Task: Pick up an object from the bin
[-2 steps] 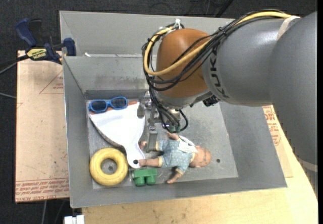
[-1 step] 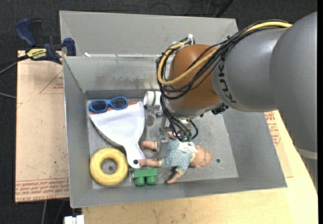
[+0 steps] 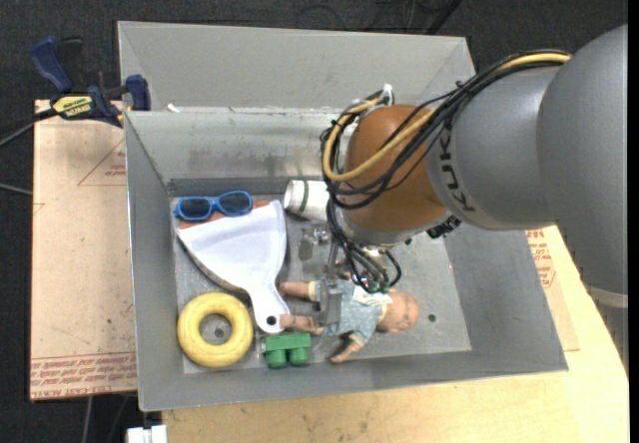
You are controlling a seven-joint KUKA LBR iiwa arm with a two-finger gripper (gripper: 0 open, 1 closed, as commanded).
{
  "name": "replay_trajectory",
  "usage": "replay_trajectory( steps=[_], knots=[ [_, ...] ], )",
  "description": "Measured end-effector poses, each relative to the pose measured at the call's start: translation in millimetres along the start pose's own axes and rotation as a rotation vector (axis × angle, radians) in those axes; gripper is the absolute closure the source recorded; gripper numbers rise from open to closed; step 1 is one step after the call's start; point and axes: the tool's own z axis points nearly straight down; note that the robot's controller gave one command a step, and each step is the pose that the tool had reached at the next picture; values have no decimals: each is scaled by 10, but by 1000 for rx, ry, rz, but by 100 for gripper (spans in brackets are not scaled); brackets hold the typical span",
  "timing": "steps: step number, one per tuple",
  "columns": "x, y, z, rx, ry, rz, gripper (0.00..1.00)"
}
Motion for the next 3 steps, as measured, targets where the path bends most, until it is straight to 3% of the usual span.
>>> replay_trajectory(
  steps=[1, 2, 3],
  knots=[
    [197, 114, -129, -3, 9, -110, 0],
    [126, 83, -80, -2, -6, -95, 0],
    [162, -65, 157, -5, 4, -135, 0]
  ],
)
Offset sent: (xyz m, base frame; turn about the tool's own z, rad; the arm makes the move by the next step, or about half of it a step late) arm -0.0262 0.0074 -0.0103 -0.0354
